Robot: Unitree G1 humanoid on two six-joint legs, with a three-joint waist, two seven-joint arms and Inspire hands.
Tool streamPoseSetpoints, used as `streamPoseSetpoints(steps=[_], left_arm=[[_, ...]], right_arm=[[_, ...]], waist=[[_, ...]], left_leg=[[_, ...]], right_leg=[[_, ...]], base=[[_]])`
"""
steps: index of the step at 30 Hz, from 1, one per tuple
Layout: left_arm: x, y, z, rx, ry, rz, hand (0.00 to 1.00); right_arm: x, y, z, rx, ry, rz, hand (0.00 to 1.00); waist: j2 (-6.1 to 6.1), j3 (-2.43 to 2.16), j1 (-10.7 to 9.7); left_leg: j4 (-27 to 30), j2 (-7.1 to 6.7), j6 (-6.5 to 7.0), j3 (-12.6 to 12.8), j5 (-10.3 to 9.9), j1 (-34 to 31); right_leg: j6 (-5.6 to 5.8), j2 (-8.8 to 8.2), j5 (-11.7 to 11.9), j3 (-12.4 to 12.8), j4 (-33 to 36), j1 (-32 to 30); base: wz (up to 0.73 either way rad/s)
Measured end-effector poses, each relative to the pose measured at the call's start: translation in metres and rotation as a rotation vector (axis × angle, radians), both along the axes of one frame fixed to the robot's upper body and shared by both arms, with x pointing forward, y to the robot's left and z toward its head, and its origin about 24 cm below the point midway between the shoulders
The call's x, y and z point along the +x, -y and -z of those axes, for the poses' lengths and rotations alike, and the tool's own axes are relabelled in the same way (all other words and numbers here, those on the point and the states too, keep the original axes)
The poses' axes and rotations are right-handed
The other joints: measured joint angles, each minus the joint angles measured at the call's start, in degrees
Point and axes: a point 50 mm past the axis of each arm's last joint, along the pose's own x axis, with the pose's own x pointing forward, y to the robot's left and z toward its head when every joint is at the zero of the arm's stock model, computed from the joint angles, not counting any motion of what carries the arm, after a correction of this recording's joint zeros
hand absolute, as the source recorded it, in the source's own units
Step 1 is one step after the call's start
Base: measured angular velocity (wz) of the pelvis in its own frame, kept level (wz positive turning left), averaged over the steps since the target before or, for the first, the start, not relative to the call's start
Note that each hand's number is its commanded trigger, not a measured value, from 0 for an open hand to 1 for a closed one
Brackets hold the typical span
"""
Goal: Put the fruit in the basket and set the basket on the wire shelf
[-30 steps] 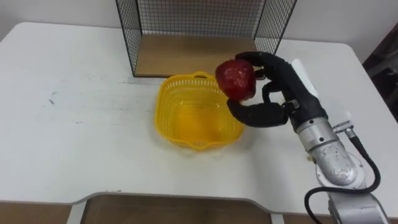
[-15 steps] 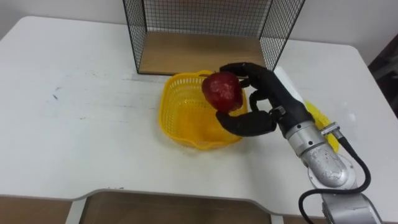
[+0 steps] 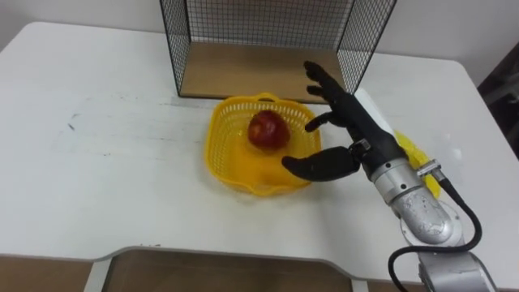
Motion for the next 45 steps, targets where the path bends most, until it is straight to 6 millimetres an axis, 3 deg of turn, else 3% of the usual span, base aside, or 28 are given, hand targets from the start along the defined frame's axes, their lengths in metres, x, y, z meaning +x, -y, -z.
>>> streamPoseSetpoints(steps=[13,22,25,32,39,43,45], left_arm=[[0.0,0.0,0.0,0.002,-0.001,0.0,0.0],[-0.004,0.0,0.001,-0.002,-0.017,-0.009,0.0],[-0.005,-0.001,0.001,-0.002,-0.018,-0.012,0.0],[-0.013,-0.003,0.001,0.006,-0.029,-0.002,0.0],[-0.027,-0.005,0.001,0.007,-0.056,-0.053,0.0],[-0.026,-0.005,0.001,0.006,-0.049,-0.064,0.0],[-0.024,-0.005,0.001,0.008,-0.045,-0.065,0.0]], right_arm=[[0.0,0.0,0.0,0.0,0.0,0.0,0.0],[0.0,0.004,-0.009,0.01,0.04,0.016,0.0],[0.001,0.013,-0.02,0.021,0.098,0.071,0.0],[0.0,0.056,-0.039,0.133,0.237,0.326,0.0],[-0.008,0.092,-0.052,0.159,0.363,0.58,0.0],[-0.01,0.105,-0.049,0.159,0.384,0.672,0.0],[-0.011,0.115,-0.043,0.15,0.368,0.731,0.0]], waist=[[0.01,0.01,0.0],[0.12,0.0,-1.3],[0.0,-0.09,-1.8],[-0.26,-0.29,-2.1],[0.41,-0.4,-4.6],[0.28,-0.5,-5.2],[-0.41,-0.39,-5.5]], left_leg=[[0.0,0.0,0.0,0.0,0.0,0.0],[-0.1,-0.01,0.0,0.0,0.0,0.0],[-0.1,-0.01,0.0,0.0,0.0,0.0],[-0.1,-0.01,0.0,0.1,0.0,0.2],[-0.3,0.0,0.0,0.1,0.0,0.0],[0.3,-0.03,0.01,0.1,0.0,0.3],[0.4,-0.08,0.02,0.2,0.0,0.3]], right_leg=[[0.0,0.0,0.0,0.0,0.0,0.0],[0.0,0.0,0.0,0.0,0.0,0.0],[0.0,-0.01,0.0,0.0,0.1,0.0],[0.0,-0.02,0.0,0.2,0.1,0.1],[0.0,0.02,0.0,0.0,-0.1,-0.1],[0.0,-0.09,0.0,0.0,0.3,0.0],[0.01,-0.16,0.0,0.1,0.3,0.0]], base=[[0.0],[0.0],[0.0],[0.0],[0.0],[0.0],[0.0]])
